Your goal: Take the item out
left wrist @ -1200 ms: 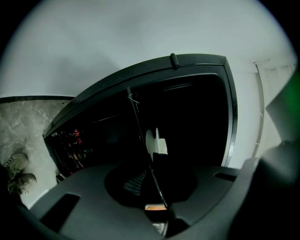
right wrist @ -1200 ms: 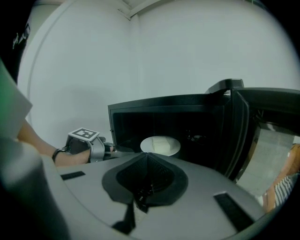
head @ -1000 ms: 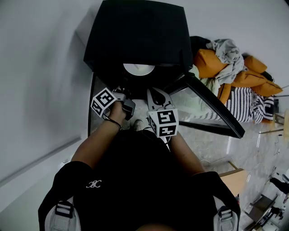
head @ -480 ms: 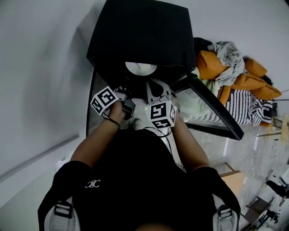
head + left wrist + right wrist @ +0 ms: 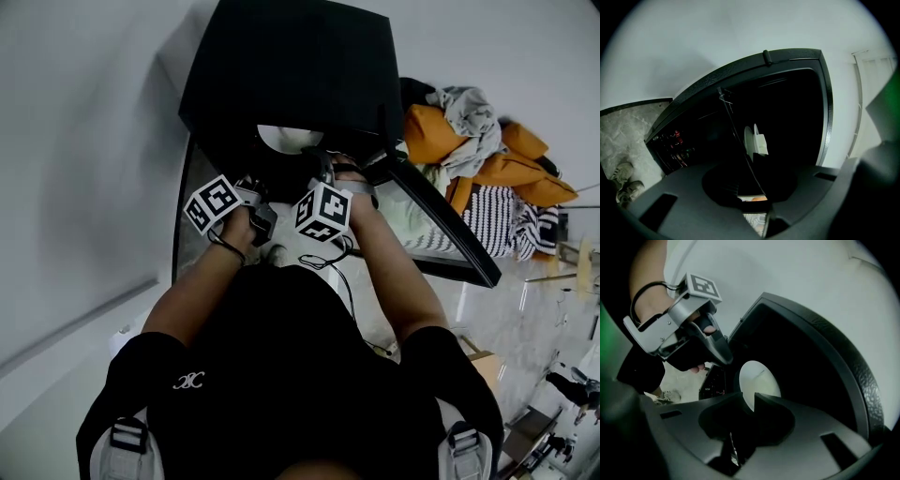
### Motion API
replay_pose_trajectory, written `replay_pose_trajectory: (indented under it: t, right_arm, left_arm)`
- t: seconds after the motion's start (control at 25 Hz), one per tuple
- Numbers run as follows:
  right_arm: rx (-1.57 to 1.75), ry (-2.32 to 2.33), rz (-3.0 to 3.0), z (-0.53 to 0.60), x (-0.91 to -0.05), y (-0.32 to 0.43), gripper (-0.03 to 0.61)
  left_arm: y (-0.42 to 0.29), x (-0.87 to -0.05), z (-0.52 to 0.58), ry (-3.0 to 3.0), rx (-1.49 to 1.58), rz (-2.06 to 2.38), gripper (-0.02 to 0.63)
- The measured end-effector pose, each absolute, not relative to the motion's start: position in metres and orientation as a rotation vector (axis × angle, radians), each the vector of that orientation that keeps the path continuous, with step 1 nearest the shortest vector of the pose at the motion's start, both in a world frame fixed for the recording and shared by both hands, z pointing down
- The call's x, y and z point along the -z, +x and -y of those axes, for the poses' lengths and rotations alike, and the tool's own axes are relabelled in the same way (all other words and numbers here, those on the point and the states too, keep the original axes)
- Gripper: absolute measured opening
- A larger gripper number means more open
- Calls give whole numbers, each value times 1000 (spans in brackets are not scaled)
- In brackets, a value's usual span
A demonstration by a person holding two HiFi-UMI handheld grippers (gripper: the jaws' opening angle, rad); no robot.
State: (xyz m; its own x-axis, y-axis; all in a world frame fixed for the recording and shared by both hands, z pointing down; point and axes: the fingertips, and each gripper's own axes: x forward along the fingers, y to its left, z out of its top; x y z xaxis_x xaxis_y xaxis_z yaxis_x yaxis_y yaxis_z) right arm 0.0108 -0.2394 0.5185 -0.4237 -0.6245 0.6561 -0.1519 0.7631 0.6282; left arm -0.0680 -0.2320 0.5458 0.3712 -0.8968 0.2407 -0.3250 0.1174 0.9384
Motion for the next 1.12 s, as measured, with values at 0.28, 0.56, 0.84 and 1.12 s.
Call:
replay_pose_trajectory:
  t: [0.28, 0.56, 0.84, 1.12]
  right_arm:
    - [584, 533, 1888, 244, -533, 13, 74]
    - [646, 514, 1815, 249, -540, 15, 74]
    - [756, 494, 1706, 262, -547, 10, 74]
    - [784, 467, 1641, 265, -550, 6, 46]
  left_arm:
    - [-68, -544, 231, 1447, 606, 1171, 52]
    - [-67, -546, 232, 1452, 602, 1154, 52]
    - [-64, -551, 235, 1460, 588, 1131, 52]
    - [-64, -549, 234, 1471, 575, 1109, 52]
